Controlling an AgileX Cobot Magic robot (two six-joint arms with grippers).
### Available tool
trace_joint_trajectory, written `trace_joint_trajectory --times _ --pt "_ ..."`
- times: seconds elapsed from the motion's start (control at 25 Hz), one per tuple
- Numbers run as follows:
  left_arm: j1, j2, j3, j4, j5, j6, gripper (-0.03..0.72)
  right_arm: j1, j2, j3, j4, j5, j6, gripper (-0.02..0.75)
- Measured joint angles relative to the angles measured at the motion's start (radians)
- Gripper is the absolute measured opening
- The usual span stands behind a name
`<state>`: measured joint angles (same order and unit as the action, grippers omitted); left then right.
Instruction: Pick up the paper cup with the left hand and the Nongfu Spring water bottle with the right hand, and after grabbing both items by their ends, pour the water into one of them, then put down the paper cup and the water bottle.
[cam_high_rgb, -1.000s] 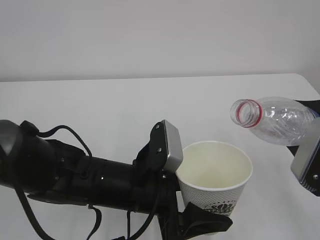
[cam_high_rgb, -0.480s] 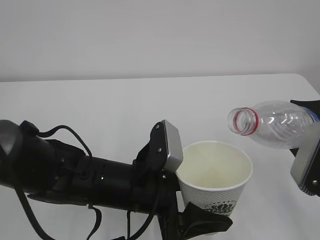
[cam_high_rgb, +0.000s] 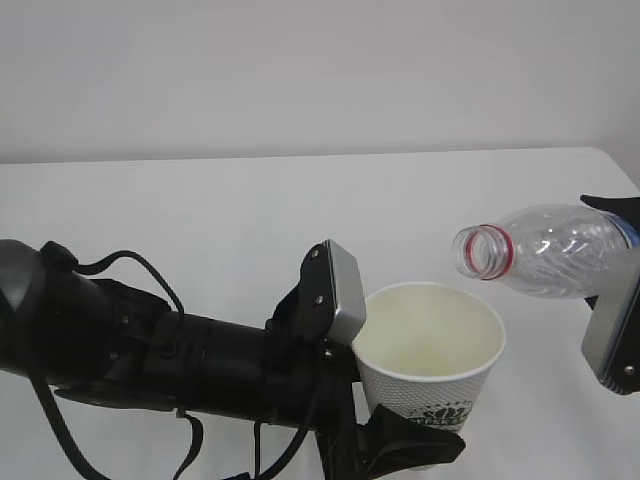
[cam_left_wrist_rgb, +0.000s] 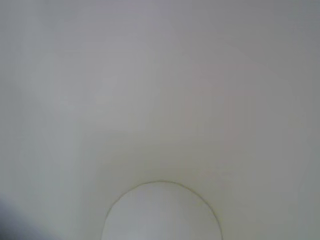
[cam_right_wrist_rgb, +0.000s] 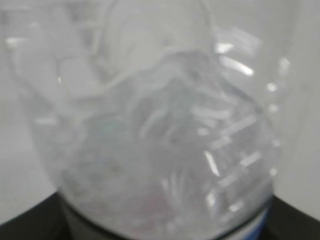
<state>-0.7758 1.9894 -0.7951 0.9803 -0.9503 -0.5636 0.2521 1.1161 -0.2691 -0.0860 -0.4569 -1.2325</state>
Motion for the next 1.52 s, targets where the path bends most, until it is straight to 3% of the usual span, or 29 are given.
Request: trace_joint_trajectory --times 1.52 --pt "0.0 0.0 0.0 0.0 0.0 -0.002 0.503 0.0 0.0 0.0 0.0 -0.084 -0.151 0.466"
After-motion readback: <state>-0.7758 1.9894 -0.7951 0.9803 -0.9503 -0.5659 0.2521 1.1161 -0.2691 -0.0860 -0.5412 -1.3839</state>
